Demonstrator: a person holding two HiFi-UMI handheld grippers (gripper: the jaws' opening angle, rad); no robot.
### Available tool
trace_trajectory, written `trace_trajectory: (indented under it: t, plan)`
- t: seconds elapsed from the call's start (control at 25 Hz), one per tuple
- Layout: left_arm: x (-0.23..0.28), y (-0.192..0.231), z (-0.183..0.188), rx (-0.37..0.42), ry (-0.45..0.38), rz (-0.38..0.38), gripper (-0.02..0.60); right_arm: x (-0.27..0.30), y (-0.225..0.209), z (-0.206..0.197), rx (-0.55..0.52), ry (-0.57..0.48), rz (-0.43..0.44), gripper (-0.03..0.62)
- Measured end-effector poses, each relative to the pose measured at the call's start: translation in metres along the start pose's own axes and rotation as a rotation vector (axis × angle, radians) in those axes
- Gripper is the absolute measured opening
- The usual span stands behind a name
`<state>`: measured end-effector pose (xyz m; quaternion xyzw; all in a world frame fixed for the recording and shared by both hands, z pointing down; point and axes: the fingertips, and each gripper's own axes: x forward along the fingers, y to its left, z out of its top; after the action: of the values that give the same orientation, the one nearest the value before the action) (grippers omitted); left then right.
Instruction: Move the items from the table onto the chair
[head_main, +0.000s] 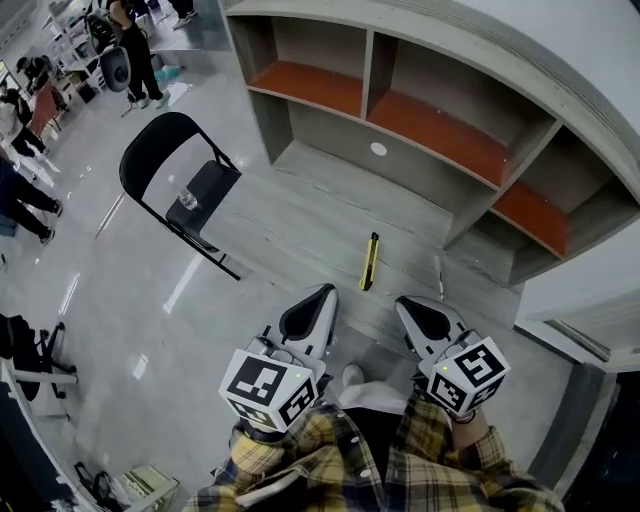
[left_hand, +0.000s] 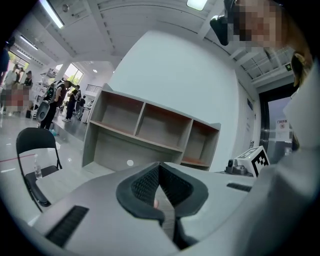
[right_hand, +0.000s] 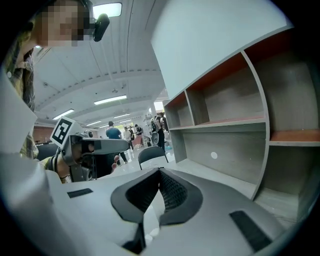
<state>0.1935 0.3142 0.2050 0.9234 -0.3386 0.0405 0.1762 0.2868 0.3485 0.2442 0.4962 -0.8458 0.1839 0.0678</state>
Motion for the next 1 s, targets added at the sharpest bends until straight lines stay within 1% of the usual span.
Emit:
trace_trajectory:
  t: [0.16, 0.4, 0.6, 0.84, 1.0]
  plan:
    - [0.034, 0.032, 0.011, 0.020, 0.028, -0.085, 0.004, 0.036, -0.018, 0.010, 0.021, -0.006, -0.084, 0.018]
    - [0.085, 0.093, 0.035, 0.072, 0.114, -0.231, 0.005, 0.106, -0.039, 0.037, 0.078, -0.039, -0.227, 0.018]
    - [0.112, 0.132, 0.046, 0.100, 0.183, -0.347, 0.005, 0.150, -0.049, 0.049, 0.130, -0.066, -0.344, 0.018]
    - [0.139, 0.153, 0.045, 0.125, 0.253, -0.494, 0.005, 0.166, -0.067, 0.049, 0.174, -0.082, -0.522, 0.018]
    - [0.147, 0.158, 0.036, 0.121, 0.303, -0.558, 0.005, 0.163, -0.073, 0.032, 0.222, -0.060, -0.614, 0.018]
